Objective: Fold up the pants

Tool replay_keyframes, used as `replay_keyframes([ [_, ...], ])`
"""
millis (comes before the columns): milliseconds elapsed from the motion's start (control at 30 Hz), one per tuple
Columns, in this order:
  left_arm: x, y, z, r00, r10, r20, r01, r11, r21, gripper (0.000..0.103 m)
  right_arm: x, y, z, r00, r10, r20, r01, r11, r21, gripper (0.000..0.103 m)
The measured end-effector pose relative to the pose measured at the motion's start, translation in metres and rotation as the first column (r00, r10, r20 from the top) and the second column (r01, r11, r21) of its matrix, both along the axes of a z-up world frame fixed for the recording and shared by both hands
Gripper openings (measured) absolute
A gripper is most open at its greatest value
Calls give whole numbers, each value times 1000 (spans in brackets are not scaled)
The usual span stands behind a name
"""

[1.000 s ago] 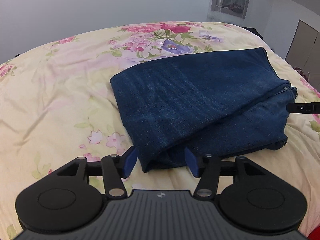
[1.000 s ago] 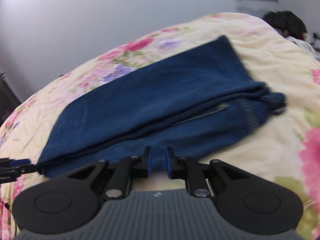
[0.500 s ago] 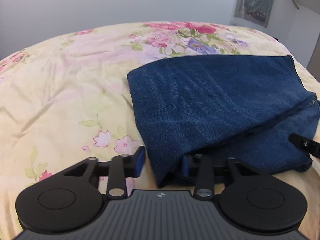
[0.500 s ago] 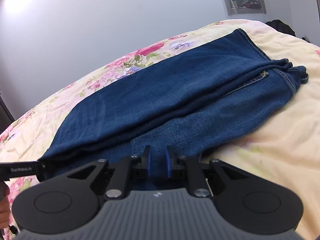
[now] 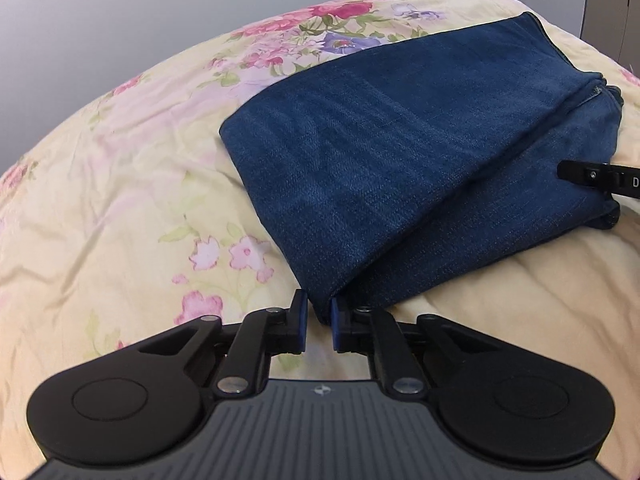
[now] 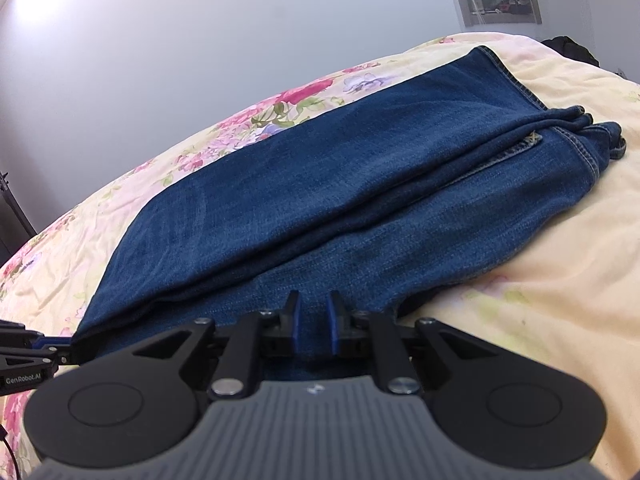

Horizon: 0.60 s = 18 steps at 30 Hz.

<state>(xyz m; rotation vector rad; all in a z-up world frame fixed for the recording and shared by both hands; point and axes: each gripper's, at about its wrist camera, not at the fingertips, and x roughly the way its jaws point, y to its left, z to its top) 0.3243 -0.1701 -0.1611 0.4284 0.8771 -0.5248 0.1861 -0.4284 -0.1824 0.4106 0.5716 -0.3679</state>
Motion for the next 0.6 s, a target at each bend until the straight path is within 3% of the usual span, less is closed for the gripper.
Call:
replay_keyframes([
  [67,-4,3,-5,999,-2,-44,4,999,39,0,-1,0,0,1000,-1,0,1,1000,3,7],
  [133,-12,12,-12,999,19,-47,-15,997,72,0,-1,-1,2,1000,-5,0,5,1000,5,7],
  [267,-16,32,5,994,63,-89,-67,997,-37,0,-1,-3,2,1000,-9,1,9,1000,25,7],
  [400,-8,35,36,994,101,-46,-106,988,-109,0,-3,-6,14,1000,-16,-5,16,999,43,7],
  [600,20,2,52,997,83,-7,-83,990,-117,0,-22,-31,44,1000,-18,-18,18,1000,13,12],
])
